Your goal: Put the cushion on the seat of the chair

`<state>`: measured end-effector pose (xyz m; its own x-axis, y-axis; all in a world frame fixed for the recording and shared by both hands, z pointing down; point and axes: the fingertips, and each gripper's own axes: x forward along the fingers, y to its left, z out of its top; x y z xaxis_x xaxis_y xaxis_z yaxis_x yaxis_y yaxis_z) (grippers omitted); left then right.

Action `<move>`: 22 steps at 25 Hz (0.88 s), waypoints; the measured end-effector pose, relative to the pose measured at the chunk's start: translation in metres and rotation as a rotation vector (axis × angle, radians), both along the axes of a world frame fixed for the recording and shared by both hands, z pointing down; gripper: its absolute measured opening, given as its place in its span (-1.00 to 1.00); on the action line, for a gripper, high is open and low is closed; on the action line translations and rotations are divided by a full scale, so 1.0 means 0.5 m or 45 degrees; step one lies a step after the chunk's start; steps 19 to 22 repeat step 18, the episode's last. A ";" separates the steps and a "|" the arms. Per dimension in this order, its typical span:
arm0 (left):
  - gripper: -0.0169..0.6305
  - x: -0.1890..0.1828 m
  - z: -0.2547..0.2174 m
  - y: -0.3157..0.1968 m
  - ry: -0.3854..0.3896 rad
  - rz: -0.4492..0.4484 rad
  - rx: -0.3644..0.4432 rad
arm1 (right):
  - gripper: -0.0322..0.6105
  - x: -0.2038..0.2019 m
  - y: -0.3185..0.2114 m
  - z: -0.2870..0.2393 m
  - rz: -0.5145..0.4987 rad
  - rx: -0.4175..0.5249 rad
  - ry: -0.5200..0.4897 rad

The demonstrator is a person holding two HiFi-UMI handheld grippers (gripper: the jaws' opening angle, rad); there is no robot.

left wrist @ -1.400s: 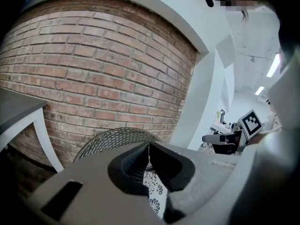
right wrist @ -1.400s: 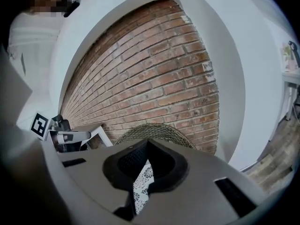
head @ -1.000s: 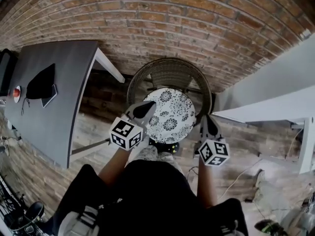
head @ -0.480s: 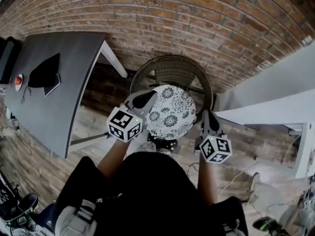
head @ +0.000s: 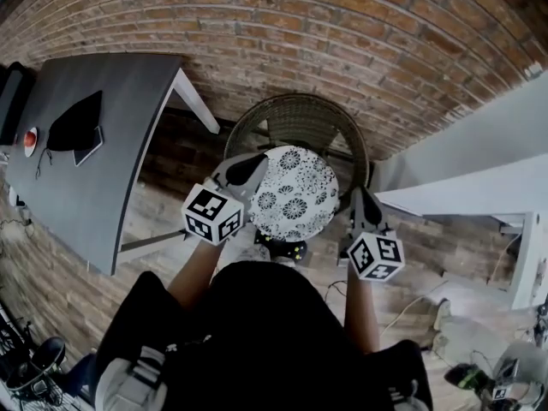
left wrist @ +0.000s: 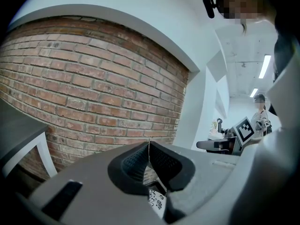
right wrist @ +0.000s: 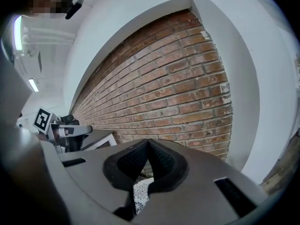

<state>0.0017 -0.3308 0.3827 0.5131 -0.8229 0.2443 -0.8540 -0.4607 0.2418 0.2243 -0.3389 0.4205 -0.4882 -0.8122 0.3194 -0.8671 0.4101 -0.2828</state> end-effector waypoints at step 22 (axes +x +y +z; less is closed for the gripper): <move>-0.92 0.004 -0.007 0.001 0.008 0.007 0.008 | -0.90 -0.002 0.005 -0.011 0.007 0.009 -0.016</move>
